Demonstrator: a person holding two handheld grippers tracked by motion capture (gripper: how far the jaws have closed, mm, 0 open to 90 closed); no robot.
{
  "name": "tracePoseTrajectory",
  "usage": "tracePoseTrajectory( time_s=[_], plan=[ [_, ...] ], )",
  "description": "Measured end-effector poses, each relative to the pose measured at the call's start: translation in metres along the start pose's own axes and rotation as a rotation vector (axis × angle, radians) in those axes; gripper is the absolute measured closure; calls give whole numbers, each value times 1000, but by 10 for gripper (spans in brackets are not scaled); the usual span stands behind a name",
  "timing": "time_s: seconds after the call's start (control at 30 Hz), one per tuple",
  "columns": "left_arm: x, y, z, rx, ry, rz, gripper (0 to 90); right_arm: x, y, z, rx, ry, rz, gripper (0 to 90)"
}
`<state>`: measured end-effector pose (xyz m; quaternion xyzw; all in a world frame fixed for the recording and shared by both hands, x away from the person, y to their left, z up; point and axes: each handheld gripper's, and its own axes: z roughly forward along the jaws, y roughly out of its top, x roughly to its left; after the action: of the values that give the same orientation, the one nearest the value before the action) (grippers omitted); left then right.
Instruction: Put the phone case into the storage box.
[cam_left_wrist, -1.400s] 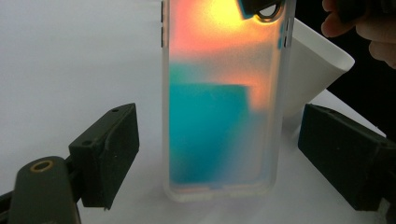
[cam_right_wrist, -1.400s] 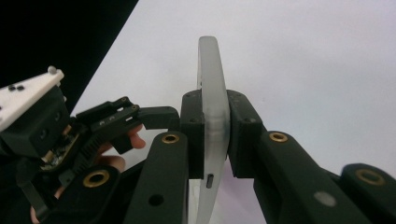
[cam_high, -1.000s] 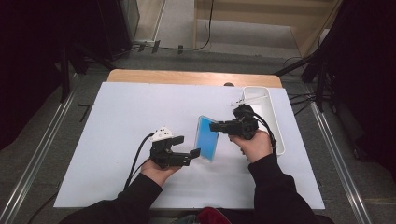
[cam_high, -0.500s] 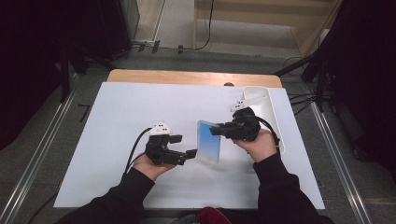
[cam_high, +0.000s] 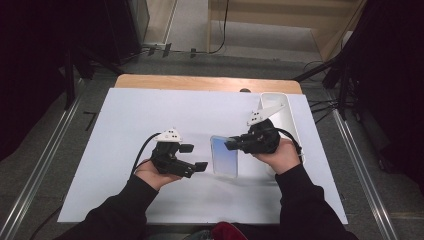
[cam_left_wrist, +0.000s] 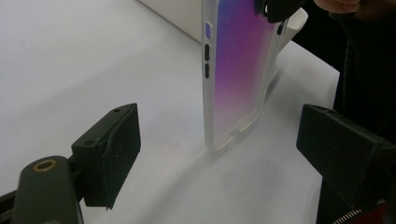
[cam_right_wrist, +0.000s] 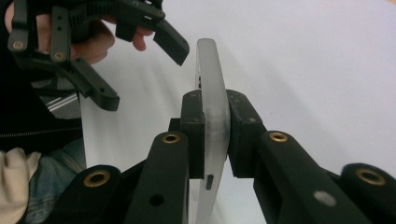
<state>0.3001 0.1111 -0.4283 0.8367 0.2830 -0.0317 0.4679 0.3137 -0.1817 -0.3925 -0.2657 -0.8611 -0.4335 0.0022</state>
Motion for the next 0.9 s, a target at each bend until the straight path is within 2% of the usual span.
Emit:
tracePoseTrajectory(
  time_s=[0.13, 0.27, 0.43, 0.47, 0.57, 0.63, 0.7, 0.77, 0.8, 0.9],
  plan=[
    [1, 2, -2, 8, -40, 16, 137, 1, 0, 1, 16, 19, -31, 770],
    [3, 3, -4, 14, -50, 18, 163, 2, 0, 2, 25, 50, -52, 770],
    [2, 4, -6, 0, -98, 63, 163, 3, 1, 5, 45, 89, -58, 770],
    [1, 5, -7, -5, -90, 77, 163, 4, 2, 6, 49, 99, -62, 770],
    [0, 7, -8, 13, -101, 99, 171, 3, 2, 10, 57, 126, -90, 770],
    [-1, 7, -8, 15, -112, 111, 244, 3, 2, 13, 69, 145, -110, 770],
    [3, 9, -7, 10, -129, 73, 256, 2, 2, 14, 70, 156, -115, 770],
    [4, 9, -7, 15, -131, 74, 257, 2, 2, 14, 73, 165, -114, 770],
    [4, 9, -7, 10, -127, 68, 298, 1, 3, 15, 73, 179, -121, 770],
    [7, 10, -7, 13, -139, 72, 297, 0, 4, 16, 70, 194, -127, 770]
  ],
)
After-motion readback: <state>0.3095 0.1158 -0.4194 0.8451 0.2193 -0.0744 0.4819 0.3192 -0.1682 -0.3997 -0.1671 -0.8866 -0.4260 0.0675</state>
